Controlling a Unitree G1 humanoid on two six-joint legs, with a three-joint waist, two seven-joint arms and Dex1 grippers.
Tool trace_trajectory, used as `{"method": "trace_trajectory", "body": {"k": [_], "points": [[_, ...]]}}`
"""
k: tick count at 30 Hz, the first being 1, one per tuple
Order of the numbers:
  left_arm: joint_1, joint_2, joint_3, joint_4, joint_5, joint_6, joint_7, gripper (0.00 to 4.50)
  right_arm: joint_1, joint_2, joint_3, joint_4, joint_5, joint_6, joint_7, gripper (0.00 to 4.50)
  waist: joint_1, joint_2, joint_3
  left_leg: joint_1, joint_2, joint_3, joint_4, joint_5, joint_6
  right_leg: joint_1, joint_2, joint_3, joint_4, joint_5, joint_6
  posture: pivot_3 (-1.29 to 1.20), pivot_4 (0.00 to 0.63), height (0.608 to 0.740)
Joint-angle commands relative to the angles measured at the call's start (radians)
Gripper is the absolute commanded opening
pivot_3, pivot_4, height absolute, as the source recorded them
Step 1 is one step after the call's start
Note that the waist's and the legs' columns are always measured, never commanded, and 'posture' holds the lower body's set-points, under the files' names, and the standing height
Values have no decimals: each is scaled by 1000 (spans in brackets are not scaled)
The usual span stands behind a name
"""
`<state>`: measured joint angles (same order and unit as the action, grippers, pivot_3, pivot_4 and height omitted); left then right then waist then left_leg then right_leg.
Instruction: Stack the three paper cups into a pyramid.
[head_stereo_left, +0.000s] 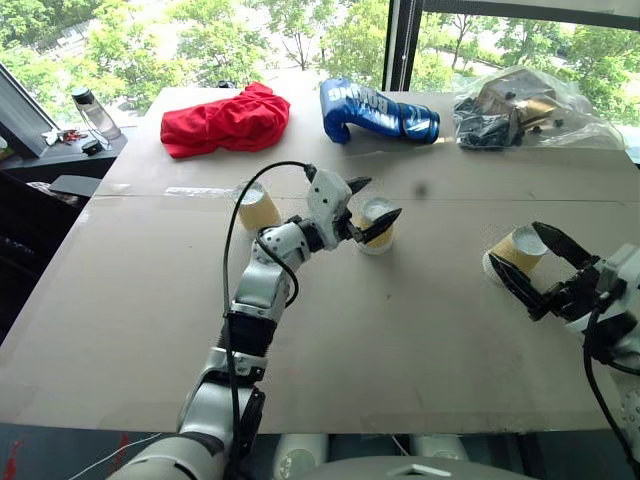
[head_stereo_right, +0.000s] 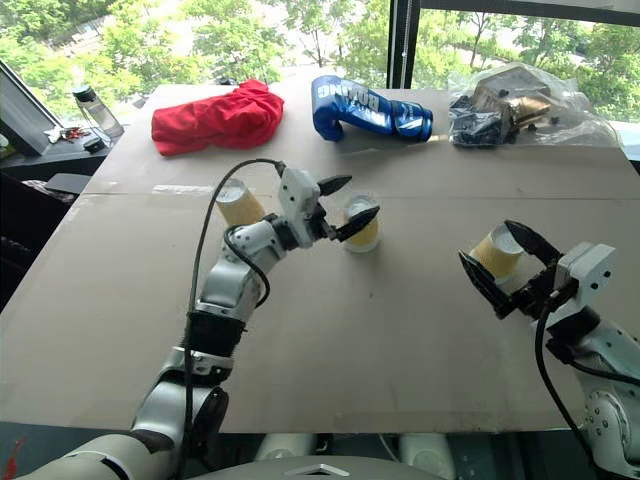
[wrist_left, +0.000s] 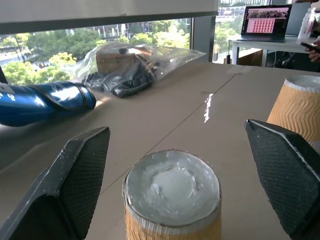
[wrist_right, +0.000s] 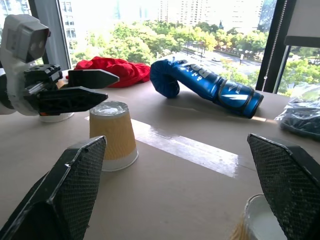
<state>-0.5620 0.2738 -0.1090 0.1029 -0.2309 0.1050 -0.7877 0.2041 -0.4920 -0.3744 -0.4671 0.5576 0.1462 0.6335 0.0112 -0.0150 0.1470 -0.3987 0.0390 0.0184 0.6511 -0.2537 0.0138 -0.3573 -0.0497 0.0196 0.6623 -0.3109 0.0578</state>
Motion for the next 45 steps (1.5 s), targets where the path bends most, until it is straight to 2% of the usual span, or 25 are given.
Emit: {"method": "trace_trajectory", "body": {"k": [1, 5, 12, 31, 32, 34, 36, 37, 45], "points": [[13, 100, -21, -204, -123, 200, -130, 4423, -8, 7, -41, 30, -73, -11, -91, 4500, -2, 0, 0, 0, 0, 0, 0, 1, -1, 0, 0, 0, 0, 0, 0, 0, 150, 740], [6, 220, -45, -348, -227, 370, -247, 4423, -28, 6, -42, 71, -64, 39, -127, 4500, -2, 1, 1, 0, 1, 1, 0, 1, -1, 0, 0, 0, 0, 0, 0, 0, 150, 740], [14, 329, -36, -462, -301, 500, -297, 4423, -47, 4, -28, 98, -16, 105, -111, 4500, 0, 1, 1, 0, 0, 1, 0, -1, 2, 0, 0, 1, 0, 0, 0, 0, 150, 740], [16, 405, 42, -532, -334, 558, -211, 4423, -177, 50, 48, 246, -94, 72, -115, 4500, -1, 1, 1, 0, 0, 2, 0, -2, 3, -2, 0, 2, 0, 0, 0, 0, 150, 740], [16, 406, 46, -531, -335, 556, -207, 4500, -183, 55, 52, 247, -95, 68, -116, 3977, -1, 1, 1, 0, 0, 2, 0, -2, 3, -2, 0, 2, 0, 0, 0, 0, 150, 740], [18, 409, 53, -531, -338, 556, -202, 4500, -189, 60, 60, 247, -96, 65, -116, 3303, -1, 1, 1, 0, 0, 2, 0, -2, 3, -2, 0, 2, 0, 0, 0, 0, 150, 740], [21, 410, 58, -532, -341, 556, -198, 4500, -193, 63, 63, 247, -99, 66, -116, 2376, -1, 1, 1, 0, 0, 2, 0, -2, 3, -2, 0, 2, 0, 0, 0, 0, 150, 740], [26, 413, 65, -533, -343, 558, -195, 4500, -196, 63, 69, 246, -109, 56, -114, 2247, -1, 1, 1, -1, 0, 2, 0, -2, 3, -2, 0, 2, 0, 0, 0, 0, 150, 740], [119, 455, 137, -549, -352, 570, -163, 4500, -304, 93, 192, 269, -171, 29, -96, 2247, -26, 1, 2, 0, 1, 2, 0, -2, 3, -3, 1, 3, 1, 0, 0, 0, 150, 740]]}}
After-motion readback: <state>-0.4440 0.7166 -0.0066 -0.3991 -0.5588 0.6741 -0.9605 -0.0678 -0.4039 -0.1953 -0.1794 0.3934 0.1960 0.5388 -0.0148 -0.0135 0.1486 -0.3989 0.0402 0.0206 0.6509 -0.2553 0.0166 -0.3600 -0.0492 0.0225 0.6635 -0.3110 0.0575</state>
